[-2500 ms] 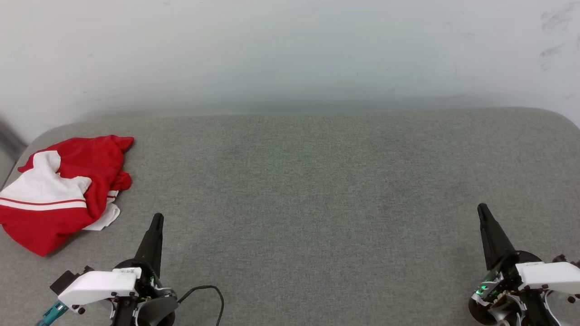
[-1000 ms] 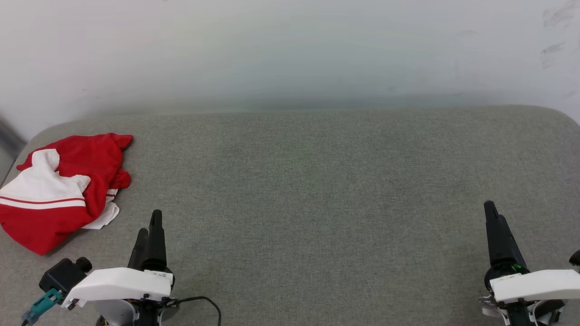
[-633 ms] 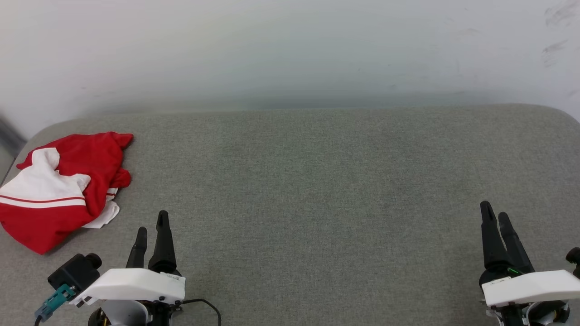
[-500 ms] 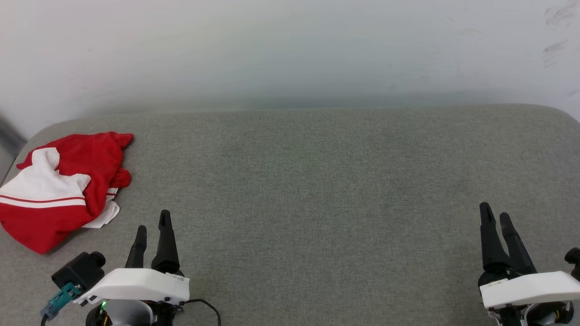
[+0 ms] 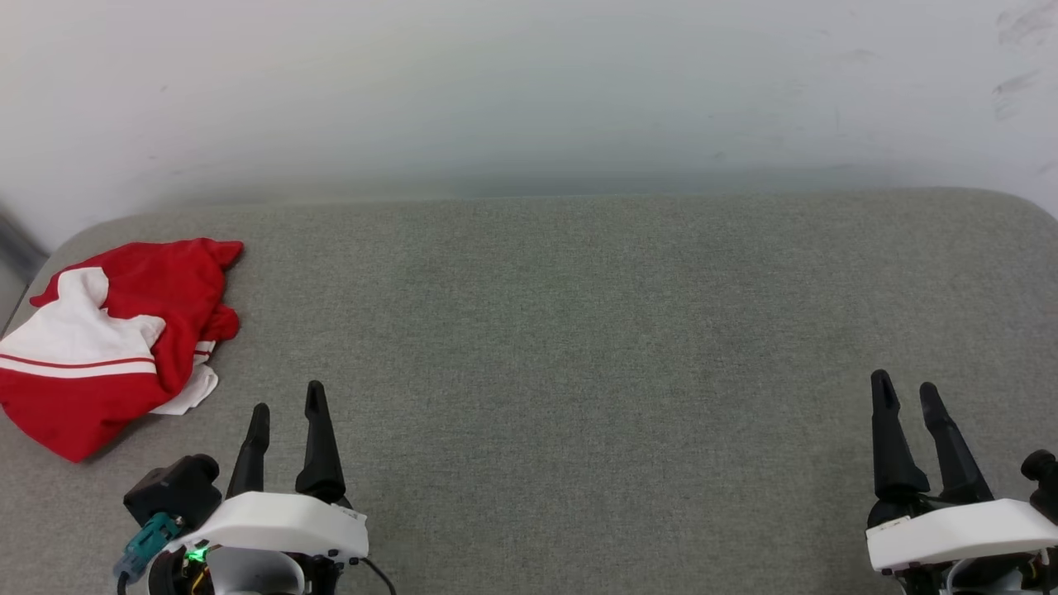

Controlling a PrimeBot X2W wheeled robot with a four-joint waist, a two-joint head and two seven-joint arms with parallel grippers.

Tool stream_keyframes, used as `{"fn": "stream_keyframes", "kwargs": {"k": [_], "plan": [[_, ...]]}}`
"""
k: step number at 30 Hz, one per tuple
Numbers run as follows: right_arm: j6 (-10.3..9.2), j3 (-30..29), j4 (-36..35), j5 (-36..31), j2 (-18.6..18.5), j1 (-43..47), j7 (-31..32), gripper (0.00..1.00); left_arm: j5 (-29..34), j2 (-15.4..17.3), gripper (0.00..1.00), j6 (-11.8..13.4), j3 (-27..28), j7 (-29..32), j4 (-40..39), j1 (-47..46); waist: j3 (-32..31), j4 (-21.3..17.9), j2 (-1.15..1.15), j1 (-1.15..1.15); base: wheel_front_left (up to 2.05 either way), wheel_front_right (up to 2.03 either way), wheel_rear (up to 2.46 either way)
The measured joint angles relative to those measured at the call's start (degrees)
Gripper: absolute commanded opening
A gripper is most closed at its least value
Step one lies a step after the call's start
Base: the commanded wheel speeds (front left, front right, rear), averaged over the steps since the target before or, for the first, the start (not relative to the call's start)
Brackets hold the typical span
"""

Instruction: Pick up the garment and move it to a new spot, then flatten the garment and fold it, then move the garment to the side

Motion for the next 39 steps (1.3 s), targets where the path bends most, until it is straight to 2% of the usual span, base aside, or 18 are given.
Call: {"fn": "stream_keyframes", "kwargs": {"k": [20,39], "plan": [[0.01,0.33,-1.34,-11.92,0.00,1.16,-2.69,1.00,11.09,0.04,1.00,0.48,-1.71,-2.87,-1.41,0.83,0.24,0.19,0.00,0.00,0.00,0.00,0.00],[0.01,0.58,-3.36,-18.69,0.00,2.03,-5.12,1.00,18.66,0.02,1.00,-0.32,-2.24,-5.08,-2.08,2.03,0.51,0.32,0.00,0.00,0.00,0.00,0.00]]}}
